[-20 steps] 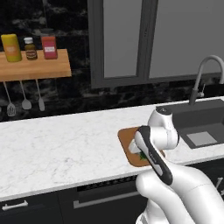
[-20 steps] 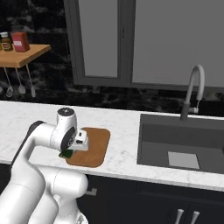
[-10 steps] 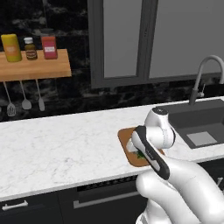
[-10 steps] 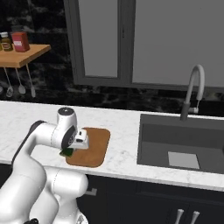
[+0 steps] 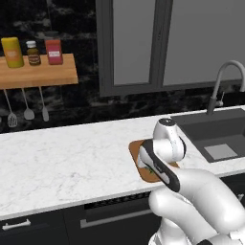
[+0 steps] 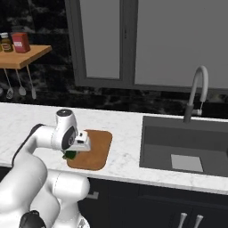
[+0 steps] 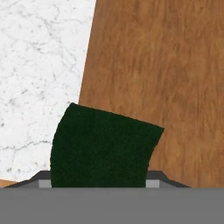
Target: Pick up the sponge from the counter and clean the cutting board by briefly scrubbing or pressing down on the cutting board. Once finished, release the sponge.
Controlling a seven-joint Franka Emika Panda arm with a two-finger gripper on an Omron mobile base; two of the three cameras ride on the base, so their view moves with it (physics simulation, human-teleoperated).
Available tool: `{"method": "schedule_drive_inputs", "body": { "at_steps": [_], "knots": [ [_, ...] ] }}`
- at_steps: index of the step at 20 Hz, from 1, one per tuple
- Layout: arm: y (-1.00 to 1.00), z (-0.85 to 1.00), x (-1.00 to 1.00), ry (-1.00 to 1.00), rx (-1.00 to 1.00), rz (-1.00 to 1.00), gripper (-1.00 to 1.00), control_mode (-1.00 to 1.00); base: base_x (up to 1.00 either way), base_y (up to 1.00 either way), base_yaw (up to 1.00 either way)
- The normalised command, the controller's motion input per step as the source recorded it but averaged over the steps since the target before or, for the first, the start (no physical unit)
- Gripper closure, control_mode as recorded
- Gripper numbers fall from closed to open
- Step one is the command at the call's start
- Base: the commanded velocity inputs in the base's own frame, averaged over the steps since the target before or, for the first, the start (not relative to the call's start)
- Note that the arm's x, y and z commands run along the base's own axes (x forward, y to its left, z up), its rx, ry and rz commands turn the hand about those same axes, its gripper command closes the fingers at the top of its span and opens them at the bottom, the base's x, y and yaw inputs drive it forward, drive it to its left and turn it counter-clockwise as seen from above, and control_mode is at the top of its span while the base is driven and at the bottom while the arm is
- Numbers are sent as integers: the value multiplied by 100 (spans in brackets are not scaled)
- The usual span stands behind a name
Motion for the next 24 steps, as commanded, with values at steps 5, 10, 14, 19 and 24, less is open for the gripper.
{"method": "schedule_drive_inputs", "body": {
  "at_steps": [5,10,14,19,24],
  "knots": [
    [0,-22,0,0,-1,1,100,-100,0,0,0],
    [-7,-25,4,0,0,8,100,-100,0,0,0],
    [-5,-29,14,0,0,8,100,-100,0,0,0],
    [-1,-27,15,0,0,8,100,-100,0,0,0],
    [0,-23,31,0,0,8,100,-100,0,0,0]
  ]
}}
